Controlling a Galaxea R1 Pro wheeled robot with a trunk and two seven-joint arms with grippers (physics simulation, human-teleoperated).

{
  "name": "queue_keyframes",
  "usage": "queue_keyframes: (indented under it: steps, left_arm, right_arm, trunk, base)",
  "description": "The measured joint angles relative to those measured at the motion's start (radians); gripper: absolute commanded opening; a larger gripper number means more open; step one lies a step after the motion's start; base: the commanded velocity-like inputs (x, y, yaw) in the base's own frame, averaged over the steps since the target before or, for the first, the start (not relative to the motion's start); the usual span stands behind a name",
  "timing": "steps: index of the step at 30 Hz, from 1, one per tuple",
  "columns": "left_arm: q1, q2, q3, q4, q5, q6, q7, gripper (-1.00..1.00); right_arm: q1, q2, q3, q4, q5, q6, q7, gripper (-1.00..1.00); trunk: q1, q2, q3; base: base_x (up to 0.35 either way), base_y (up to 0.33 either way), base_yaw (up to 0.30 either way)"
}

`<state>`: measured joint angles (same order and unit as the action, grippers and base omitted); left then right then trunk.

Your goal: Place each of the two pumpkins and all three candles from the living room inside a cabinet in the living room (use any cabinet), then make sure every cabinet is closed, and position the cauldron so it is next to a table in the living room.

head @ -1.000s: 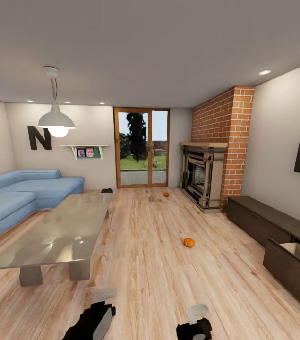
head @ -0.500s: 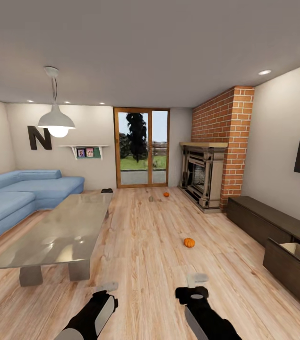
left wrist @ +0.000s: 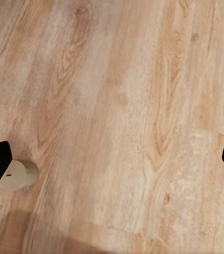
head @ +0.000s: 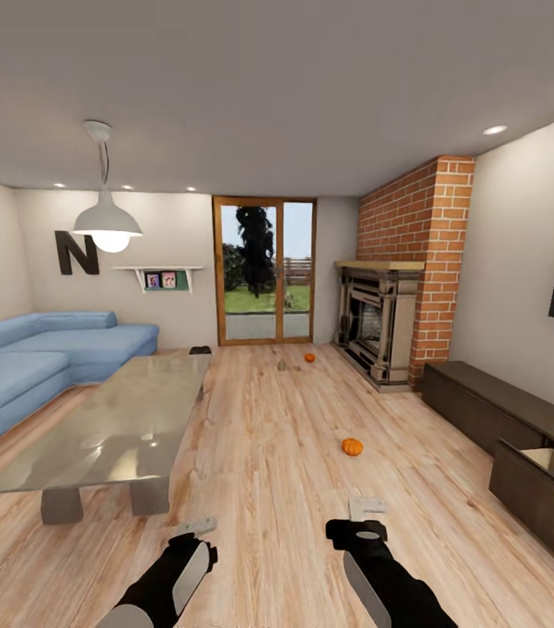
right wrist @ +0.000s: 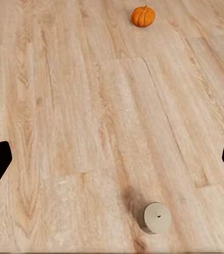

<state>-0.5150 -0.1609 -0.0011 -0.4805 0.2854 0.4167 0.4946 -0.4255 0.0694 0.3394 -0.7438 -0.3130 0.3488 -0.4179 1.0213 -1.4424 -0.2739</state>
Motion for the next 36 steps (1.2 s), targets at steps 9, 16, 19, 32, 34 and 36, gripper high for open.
queue_keyframes:
  steps: [9, 16, 19, 32, 34, 36]
  left_arm:
    - [0.000, 0.001, -0.003, -0.009, 0.000, -0.023, -0.001, 1.00]
    - [0.000, -0.001, -0.007, -0.006, 0.001, -0.171, -0.004, 1.00]
    - [0.000, -0.002, -0.007, -0.004, 0.001, -0.197, -0.003, 1.00]
    - [0.000, -0.001, -0.006, 0.008, 0.001, -0.220, -0.007, 1.00]
    - [0.000, -0.001, -0.007, 0.011, 0.000, -0.221, -0.007, 1.00]
    - [0.000, 0.000, -0.006, 0.014, 0.000, -0.223, -0.007, 1.00]
  right_arm:
    - [0.000, 0.000, -0.002, -0.001, -0.001, 0.008, 0.000, 1.00]
    - [0.000, -0.001, -0.025, -0.002, -0.002, 0.011, 0.000, 1.00]
    - [0.000, 0.000, -0.027, -0.002, -0.002, 0.018, 0.001, 1.00]
    - [0.000, 0.000, -0.029, 0.001, -0.001, 0.045, 0.004, 1.00]
    - [0.000, 0.000, -0.029, 0.002, -0.001, 0.045, 0.004, 1.00]
    - [0.000, 0.000, -0.029, 0.002, -0.001, 0.045, 0.004, 1.00]
  trunk:
    - [0.000, 0.000, -0.013]
    - [0.000, 0.000, -0.024]
    - [0.000, 0.000, -0.028]
    - [0.000, 0.000, -0.048]
    - [0.000, 0.000, -0.052]
    - [0.000, 0.000, -0.055]
  base:
    - [0.000, 0.000, 0.104]
    - [0.000, 0.000, 0.106]
    - [0.000, 0.000, 0.106]
    - [0.000, 0.000, 0.106]
    - [0.000, 0.000, 0.106]
    - [0.000, 0.000, 0.106]
